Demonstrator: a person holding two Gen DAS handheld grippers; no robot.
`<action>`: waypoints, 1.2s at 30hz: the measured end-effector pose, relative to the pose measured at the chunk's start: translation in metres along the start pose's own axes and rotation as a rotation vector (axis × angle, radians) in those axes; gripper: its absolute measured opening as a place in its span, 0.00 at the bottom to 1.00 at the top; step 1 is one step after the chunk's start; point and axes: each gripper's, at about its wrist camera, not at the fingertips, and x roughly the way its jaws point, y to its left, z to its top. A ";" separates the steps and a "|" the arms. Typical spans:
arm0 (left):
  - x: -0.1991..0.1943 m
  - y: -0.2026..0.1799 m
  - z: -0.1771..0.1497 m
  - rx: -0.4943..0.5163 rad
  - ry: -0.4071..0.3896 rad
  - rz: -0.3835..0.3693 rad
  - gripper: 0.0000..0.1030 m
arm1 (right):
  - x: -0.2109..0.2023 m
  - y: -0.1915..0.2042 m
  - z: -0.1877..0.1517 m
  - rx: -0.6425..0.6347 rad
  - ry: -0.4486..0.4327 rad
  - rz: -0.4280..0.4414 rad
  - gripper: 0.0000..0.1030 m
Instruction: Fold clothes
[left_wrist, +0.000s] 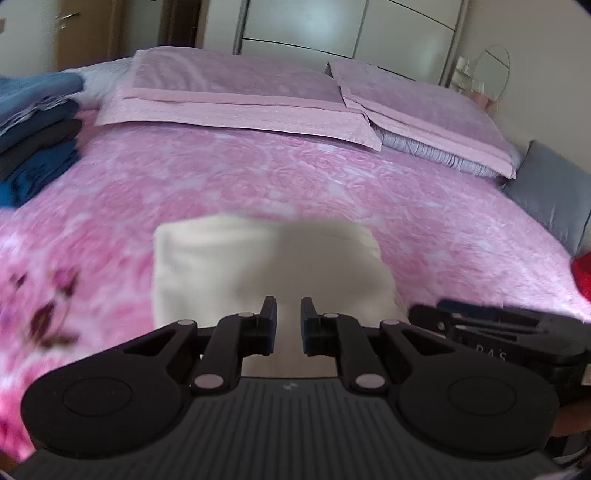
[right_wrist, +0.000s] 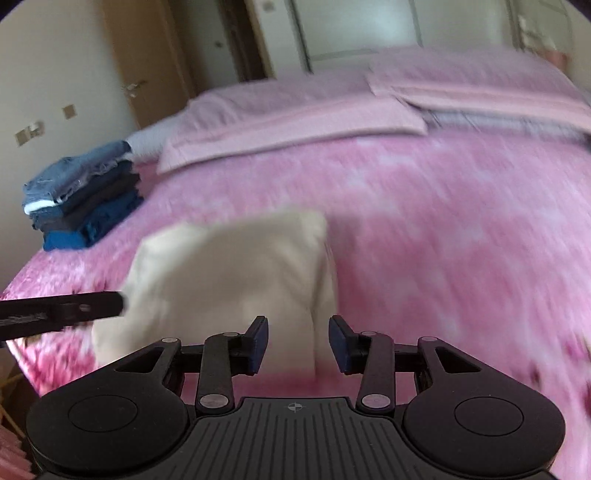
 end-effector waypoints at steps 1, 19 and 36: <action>0.014 0.000 0.003 0.006 0.003 -0.005 0.10 | 0.009 0.002 0.006 -0.027 -0.010 0.013 0.40; 0.072 0.009 0.022 0.085 -0.059 0.041 0.07 | 0.122 -0.010 0.026 -0.171 0.061 -0.008 0.30; 0.059 0.046 0.027 -0.003 -0.083 0.007 0.08 | 0.108 -0.051 0.058 0.020 0.047 0.031 0.30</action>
